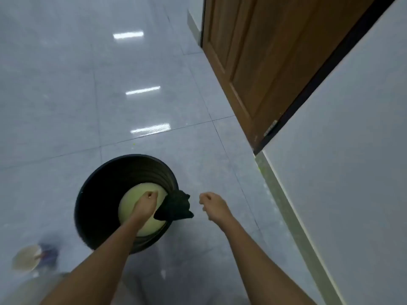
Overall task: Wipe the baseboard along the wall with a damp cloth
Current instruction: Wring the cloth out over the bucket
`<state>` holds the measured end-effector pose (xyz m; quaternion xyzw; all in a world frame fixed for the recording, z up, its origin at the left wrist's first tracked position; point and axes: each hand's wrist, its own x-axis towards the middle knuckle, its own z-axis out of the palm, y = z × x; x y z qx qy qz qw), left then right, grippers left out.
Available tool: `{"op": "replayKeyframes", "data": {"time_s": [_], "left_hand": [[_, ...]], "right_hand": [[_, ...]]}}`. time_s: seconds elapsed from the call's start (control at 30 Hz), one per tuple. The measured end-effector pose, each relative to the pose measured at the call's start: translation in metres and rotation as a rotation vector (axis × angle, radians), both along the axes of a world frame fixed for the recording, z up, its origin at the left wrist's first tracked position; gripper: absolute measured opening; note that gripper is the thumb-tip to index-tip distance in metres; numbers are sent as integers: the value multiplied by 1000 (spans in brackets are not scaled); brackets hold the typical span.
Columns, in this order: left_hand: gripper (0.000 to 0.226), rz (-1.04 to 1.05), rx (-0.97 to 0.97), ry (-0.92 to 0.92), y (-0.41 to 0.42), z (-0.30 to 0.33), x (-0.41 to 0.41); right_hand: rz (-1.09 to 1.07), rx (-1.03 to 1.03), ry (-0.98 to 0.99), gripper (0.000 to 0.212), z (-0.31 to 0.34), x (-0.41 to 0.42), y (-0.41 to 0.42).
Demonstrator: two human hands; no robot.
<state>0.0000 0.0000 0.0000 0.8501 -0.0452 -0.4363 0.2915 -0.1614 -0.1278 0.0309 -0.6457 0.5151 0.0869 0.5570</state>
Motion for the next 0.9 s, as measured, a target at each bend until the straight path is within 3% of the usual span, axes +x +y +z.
{"op": "replayKeyframes", "data": {"time_s": [0.13, 0.2, 0.3, 0.5, 0.67, 0.8, 0.9], "left_hand": [[53, 128, -179, 325, -10, -52, 11], [61, 71, -146, 462, -12, -70, 14], [64, -29, -126, 512, -8, -76, 20], [48, -107, -250, 392, 27, -32, -4], [38, 29, -623, 286, 50, 26, -33], [30, 12, -861, 203, 51, 84, -63], [24, -91, -998, 13, 51, 125, -83]], "right_hand": [[-158, 382, -145, 52, -55, 22, 8], [-179, 453, -249, 55, -82, 23, 13], [-186, 444, -344, 52, -95, 18, 23], [-273, 216, -378, 33, -43, -4, 66], [-358, 104, -458, 15, 21, -31, 91], [-382, 77, -512, 13, 64, -65, 101], [-397, 126, -613, 8, 90, -98, 119]]}}
